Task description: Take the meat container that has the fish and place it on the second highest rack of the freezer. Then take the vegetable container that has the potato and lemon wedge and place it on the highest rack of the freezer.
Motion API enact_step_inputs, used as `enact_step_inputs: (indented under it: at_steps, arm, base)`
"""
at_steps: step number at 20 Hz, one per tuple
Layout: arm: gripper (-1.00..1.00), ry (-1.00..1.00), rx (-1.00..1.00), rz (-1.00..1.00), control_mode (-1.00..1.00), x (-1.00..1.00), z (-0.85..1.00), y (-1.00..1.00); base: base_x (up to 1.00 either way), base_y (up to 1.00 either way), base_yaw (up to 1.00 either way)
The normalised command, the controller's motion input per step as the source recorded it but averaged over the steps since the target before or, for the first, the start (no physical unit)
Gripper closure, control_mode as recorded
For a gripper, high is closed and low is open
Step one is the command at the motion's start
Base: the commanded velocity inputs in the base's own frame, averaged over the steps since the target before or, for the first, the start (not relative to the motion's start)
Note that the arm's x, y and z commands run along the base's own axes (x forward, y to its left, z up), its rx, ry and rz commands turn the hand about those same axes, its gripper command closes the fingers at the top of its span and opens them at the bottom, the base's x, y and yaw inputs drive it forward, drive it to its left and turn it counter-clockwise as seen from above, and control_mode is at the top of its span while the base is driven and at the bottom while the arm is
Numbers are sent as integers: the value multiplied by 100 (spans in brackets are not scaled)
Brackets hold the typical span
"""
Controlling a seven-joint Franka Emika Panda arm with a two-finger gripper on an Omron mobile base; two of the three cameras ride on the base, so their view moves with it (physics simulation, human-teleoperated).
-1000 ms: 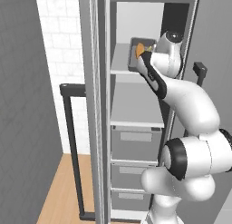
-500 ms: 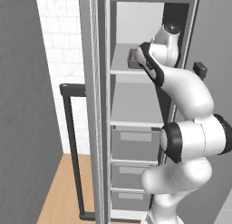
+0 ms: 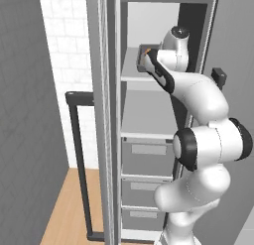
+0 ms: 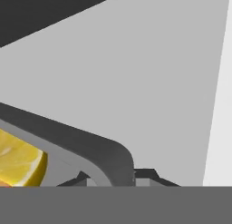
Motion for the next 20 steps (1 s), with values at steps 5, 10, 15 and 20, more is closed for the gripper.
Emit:
enact_step_inputs:
  at_steps: [5, 10, 15, 20]
  arm:
    - [100, -4, 0, 0, -100, -40, 6, 14]
    - [100, 0, 0, 0, -100, -12, 6, 0]
    - [100, 12, 0, 0, -100, 33, -3, -14]
    - [100, 16, 0, 0, -100, 65, -12, -7]
  base:
    - [0, 0, 0]
    - [0, 0, 0]
    - [0, 0, 0]
    - [0, 0, 0]
